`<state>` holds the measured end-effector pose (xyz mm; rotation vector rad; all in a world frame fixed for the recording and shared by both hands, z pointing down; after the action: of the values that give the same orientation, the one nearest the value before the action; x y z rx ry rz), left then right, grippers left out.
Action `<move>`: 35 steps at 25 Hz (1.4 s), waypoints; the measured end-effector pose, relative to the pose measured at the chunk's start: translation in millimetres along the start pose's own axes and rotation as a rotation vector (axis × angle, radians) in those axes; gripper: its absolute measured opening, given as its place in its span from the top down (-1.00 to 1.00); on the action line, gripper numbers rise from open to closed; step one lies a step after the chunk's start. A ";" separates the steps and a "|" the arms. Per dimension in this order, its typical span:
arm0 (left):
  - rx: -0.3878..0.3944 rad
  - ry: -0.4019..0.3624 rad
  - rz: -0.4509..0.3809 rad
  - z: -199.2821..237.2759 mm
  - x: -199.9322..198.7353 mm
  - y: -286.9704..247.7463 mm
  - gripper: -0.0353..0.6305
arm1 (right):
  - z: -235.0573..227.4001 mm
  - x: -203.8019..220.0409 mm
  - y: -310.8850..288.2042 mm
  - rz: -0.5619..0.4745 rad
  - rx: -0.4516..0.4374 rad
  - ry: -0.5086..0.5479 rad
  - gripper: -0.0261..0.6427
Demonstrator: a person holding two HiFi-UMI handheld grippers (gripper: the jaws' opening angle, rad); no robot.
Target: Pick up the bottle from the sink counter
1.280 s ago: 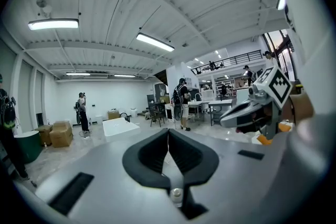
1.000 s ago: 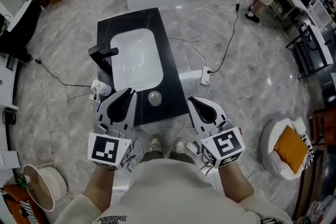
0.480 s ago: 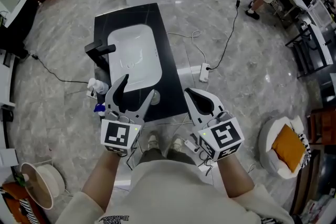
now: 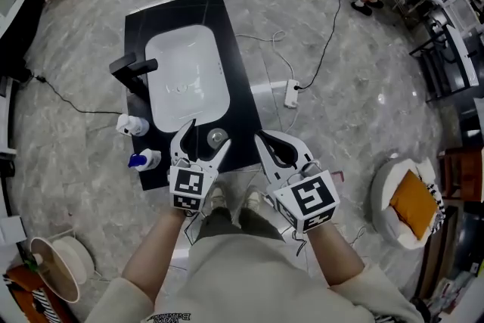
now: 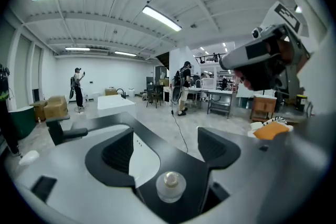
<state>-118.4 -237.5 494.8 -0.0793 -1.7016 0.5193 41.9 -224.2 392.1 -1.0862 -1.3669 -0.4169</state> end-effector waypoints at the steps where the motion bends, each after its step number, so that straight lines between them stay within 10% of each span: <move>1: 0.004 0.004 0.020 -0.8 8.7 -5.3 -0.18 | -1.6 4.1 -3.7 0.011 -0.001 -0.006 0.93; 35: 0.061 -0.041 0.340 -34.3 159.8 -108.4 -0.17 | -34.2 130.8 -66.5 0.280 -0.037 -0.174 0.93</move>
<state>-93.4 -270.6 686.4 -0.3198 -1.7188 0.8297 38.4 -240.0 542.0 -1.3477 -1.3363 -0.1451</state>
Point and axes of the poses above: the fingertips, and each gripper's own axes: y backward along the fingers, z to its left, x out of its underside, the point moved 7 cm from there along y, backward along the fingers, and after that the axes turned 15 degrees about -x, right-handed, at the moved point
